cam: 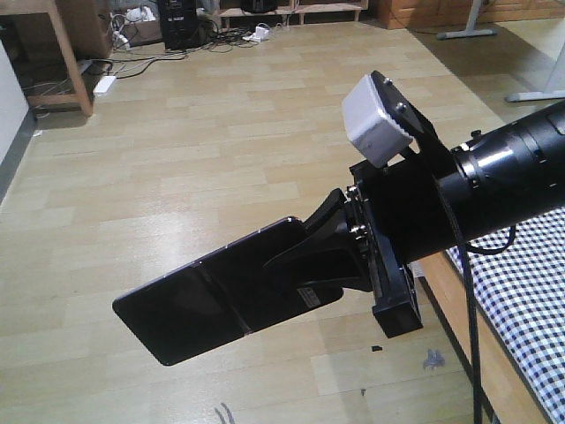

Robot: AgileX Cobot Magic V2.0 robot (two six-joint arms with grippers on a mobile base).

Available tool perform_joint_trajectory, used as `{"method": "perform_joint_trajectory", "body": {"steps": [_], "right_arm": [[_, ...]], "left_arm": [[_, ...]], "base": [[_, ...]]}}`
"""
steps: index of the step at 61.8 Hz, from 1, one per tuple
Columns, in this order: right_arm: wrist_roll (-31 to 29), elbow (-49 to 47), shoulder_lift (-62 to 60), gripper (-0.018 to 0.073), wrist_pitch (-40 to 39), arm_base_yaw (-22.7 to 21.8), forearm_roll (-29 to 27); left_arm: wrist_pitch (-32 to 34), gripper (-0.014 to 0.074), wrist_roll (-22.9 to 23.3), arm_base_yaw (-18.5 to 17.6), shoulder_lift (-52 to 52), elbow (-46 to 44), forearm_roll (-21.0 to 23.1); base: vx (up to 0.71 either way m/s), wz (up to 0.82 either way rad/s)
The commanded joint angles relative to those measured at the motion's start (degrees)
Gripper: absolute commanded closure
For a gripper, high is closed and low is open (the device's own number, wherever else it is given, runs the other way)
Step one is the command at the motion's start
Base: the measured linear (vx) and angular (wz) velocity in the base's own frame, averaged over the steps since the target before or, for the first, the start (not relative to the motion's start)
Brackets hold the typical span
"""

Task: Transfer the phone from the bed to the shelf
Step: 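Hold the phone in the right gripper while the base turns away from the bed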

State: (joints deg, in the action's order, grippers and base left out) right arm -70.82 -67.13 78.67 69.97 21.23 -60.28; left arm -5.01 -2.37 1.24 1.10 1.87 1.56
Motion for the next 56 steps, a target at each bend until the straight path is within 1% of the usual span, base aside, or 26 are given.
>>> {"method": "perform_joint_trajectory", "body": {"steps": [1,32,56], "right_arm": [[-0.10,-1.33,-2.03,0.0561,3.80,0.00,-5.02],[-0.10,-1.33,-2.38,0.0561,3.80,0.00,-5.02],[-0.10,-1.33,-5.05,0.0561,3.80,0.00,-4.92]], "left_arm": [[4.12,0.0595,0.50,0.19,0.42,-1.43,0.56],[4.12,0.0595,0.50,0.19,0.42,-1.43,0.56],[4.12,0.0595,0.50,0.19,0.42,-1.43,0.56]], "base": [[-0.03,0.13],[0.02,0.09],[0.13,0.10]]}}
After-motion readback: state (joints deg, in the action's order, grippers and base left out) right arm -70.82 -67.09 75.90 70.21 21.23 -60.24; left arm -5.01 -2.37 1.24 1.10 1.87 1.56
